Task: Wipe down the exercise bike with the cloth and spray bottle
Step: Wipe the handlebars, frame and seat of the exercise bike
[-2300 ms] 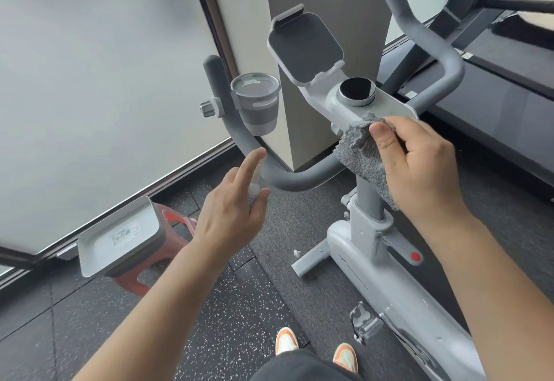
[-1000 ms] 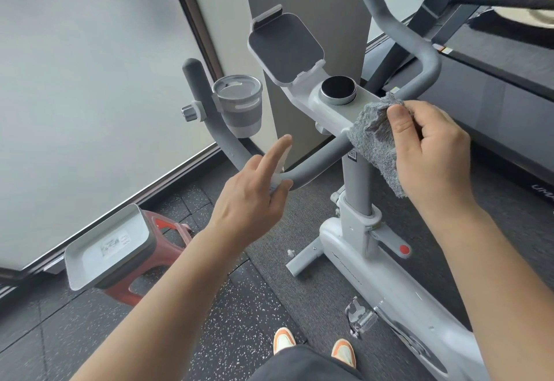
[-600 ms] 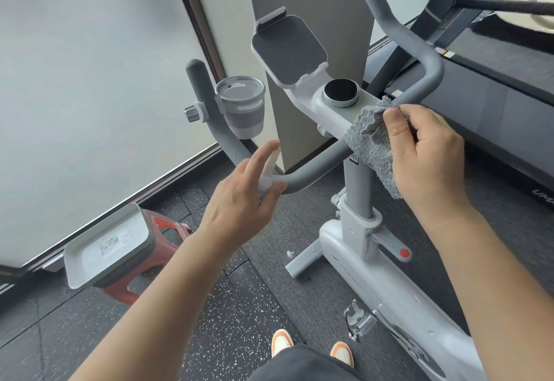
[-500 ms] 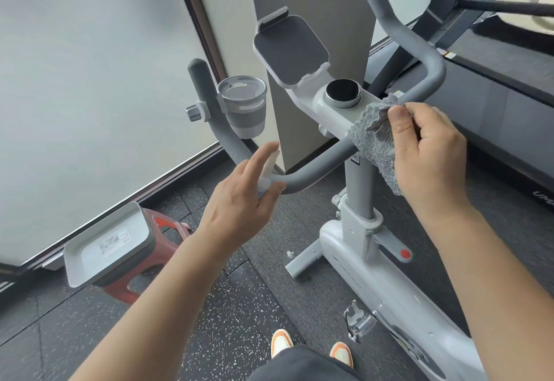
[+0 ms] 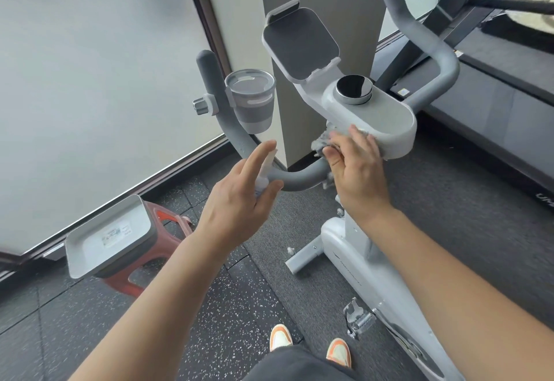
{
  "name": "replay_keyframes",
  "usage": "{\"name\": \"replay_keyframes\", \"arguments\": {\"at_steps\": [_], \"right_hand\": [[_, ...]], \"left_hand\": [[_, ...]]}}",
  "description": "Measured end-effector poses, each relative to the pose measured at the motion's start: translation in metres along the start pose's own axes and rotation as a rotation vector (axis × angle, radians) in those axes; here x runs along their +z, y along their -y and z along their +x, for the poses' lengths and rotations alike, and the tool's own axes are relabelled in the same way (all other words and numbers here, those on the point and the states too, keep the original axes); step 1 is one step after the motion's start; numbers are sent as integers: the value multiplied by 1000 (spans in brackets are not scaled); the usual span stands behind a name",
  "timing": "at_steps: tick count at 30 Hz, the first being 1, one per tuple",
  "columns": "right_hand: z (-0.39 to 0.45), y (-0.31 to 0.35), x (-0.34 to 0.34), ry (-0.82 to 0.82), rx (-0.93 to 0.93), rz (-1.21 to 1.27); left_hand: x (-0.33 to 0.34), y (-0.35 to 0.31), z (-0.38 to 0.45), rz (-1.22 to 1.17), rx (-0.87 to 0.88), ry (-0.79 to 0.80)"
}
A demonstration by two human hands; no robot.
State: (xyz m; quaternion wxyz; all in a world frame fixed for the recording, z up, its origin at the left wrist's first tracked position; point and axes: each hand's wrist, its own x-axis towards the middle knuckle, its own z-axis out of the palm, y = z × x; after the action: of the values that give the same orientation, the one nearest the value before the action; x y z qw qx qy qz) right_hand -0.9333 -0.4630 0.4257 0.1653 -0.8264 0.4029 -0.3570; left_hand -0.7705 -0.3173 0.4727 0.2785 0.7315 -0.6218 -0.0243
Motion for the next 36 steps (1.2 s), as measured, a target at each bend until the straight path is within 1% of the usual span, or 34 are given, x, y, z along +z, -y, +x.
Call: {"name": "replay_keyframes", "arguments": {"at_steps": [4, 8, 11, 16, 18, 20, 22, 25, 27, 29, 32, 34, 36], "right_hand": [[-4, -9, 6, 95, -55, -117], [-4, -4, 14, 38, -33, -74], [-15, 19, 20, 30, -58, -34], [-39, 65, 36, 180, -149, -52], [-39, 61, 34, 212, -203, -105], [-33, 43, 24, 232, -259, -169], [-23, 19, 12, 208, -251, -226], [-3, -9, 0, 151, -114, -272], [5, -13, 2, 127, -36, -245], [3, -2, 11, 73, -18, -237], [-17, 33, 33, -3, -96, -201], [-29, 51, 42, 28, -194, -176], [-28, 51, 36, 65, -272, -181]], "left_hand": [[-2, 6, -1, 2, -13, -9], [-4, 12, -3, -5, -27, -22], [-3, 17, -4, 1, -27, -29], [-5, 24, -2, -21, -44, -35], [-7, 26, -1, -7, -46, -31], [-8, 28, 0, 9, -40, -28], [-10, 31, 1, 8, -31, -30], [-13, 35, 1, 4, -30, -33], [-15, 37, -1, 2, -23, -34], [-16, 41, -3, 5, -15, -31], [-19, 48, -6, -2, -28, -21], [-20, 52, -7, -12, -31, -13], [-21, 56, -7, -12, -26, -6]]}}
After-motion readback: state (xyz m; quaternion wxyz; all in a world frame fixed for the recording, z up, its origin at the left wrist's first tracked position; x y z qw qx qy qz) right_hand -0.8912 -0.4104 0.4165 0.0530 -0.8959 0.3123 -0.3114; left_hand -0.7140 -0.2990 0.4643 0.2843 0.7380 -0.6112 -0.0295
